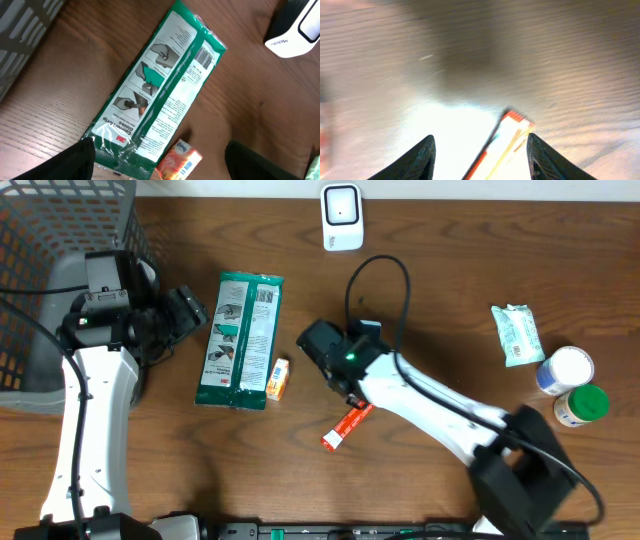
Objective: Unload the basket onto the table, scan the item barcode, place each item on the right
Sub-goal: 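Lift the red stick and turn it upright with the right gripper, then lower the red stick back onto the table and open the right gripper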
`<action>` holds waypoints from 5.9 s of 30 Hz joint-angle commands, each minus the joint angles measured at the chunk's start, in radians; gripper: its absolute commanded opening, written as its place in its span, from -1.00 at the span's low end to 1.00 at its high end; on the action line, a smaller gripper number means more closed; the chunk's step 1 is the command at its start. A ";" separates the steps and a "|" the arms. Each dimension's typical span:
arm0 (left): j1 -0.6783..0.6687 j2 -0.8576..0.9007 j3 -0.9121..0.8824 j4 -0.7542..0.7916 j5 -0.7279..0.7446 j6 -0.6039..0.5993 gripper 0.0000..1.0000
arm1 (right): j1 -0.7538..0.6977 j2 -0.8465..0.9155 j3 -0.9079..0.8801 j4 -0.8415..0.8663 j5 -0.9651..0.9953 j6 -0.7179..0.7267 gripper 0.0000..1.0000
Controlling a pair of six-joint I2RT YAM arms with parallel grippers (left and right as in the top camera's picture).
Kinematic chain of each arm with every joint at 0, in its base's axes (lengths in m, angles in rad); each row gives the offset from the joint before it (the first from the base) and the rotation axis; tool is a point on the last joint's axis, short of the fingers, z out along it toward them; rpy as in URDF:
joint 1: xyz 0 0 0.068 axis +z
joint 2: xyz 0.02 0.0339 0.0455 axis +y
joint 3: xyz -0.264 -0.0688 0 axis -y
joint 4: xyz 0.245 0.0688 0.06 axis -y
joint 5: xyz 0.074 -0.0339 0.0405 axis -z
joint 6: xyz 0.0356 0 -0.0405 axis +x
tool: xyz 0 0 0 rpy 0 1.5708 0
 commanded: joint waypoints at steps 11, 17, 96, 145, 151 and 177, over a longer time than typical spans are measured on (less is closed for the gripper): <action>0.004 0.005 0.024 -0.003 0.008 0.010 0.62 | 0.068 -0.029 -0.152 0.005 -0.136 0.494 0.41; 0.004 0.005 0.024 -0.003 0.008 0.010 0.62 | 0.071 -0.029 -0.224 0.079 -0.137 0.496 0.49; 0.004 0.005 0.024 -0.003 0.008 0.010 0.62 | -0.060 -0.008 -0.024 0.195 -0.311 -0.214 0.61; 0.004 0.005 0.024 -0.003 0.008 0.010 0.62 | -0.145 0.019 -0.148 0.225 -0.386 -0.099 0.64; 0.004 0.005 0.024 -0.003 0.008 0.010 0.63 | -0.046 0.019 -0.206 0.262 -0.224 0.040 0.58; 0.004 0.005 0.024 -0.003 0.008 0.010 0.62 | -0.017 0.101 -0.201 0.578 -0.061 -0.792 -0.95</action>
